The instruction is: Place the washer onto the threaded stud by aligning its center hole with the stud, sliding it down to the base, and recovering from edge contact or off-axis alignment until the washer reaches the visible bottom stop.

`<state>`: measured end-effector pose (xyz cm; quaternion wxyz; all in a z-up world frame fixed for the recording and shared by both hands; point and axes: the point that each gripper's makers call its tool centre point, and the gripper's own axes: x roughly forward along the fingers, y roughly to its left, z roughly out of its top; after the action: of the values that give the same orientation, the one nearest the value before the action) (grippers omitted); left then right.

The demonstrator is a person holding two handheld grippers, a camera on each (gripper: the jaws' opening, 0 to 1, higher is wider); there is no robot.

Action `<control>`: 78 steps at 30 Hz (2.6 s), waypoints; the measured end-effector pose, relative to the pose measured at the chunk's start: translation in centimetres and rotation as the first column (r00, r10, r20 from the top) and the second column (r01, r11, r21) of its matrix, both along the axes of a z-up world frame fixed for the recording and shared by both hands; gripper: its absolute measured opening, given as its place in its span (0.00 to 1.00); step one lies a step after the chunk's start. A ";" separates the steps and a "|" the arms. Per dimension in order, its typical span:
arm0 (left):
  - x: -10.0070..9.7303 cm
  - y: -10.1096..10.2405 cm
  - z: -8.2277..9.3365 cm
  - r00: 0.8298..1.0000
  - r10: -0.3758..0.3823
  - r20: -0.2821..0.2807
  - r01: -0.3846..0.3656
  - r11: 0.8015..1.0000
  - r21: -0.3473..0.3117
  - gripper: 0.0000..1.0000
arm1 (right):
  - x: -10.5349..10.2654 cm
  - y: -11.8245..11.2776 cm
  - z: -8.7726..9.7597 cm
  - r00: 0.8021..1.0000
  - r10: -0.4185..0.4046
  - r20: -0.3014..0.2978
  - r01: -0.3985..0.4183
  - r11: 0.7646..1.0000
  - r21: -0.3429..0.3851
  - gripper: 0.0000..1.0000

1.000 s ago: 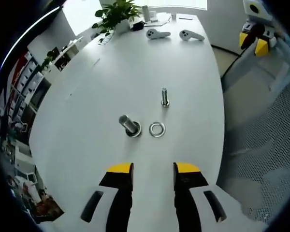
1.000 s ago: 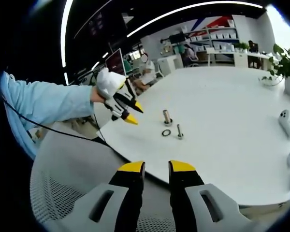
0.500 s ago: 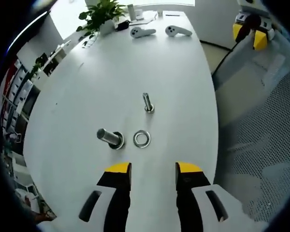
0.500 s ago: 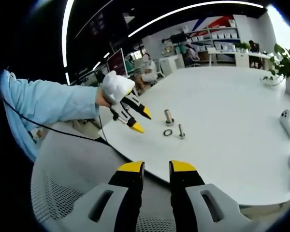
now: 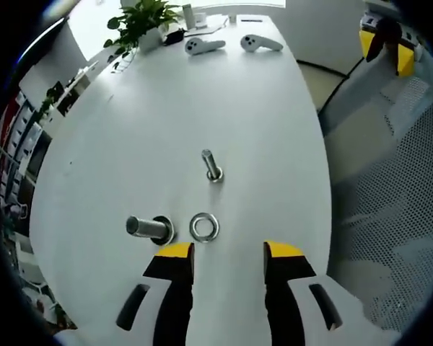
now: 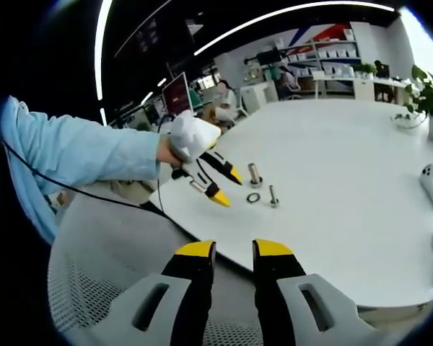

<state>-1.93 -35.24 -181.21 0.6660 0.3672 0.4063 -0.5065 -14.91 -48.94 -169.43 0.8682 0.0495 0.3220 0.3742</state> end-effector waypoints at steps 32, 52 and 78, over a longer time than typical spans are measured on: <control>2.7 -1.5 -3.8 0.996 0.042 -0.074 -0.043 0.999 -0.007 0.35 | 0.0 0.2 -0.1 1.000 0.008 -0.011 -0.008 1.000 0.008 0.23; 2.5 -0.8 -3.7 0.998 0.023 -0.060 -0.020 0.999 0.049 0.20 | 0.1 0.1 0.0 1.000 -0.003 -0.010 0.003 1.000 0.013 0.23; 2.4 -1.5 -3.8 0.996 0.035 -0.080 -0.035 0.999 0.004 0.21 | 0.2 0.0 0.0 1.000 -0.011 -0.010 0.011 1.000 0.015 0.23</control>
<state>0.46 -36.72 -185.01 0.6575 0.3403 0.4396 -0.5085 -14.73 -48.96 -169.43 0.8684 0.0595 0.3230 0.3715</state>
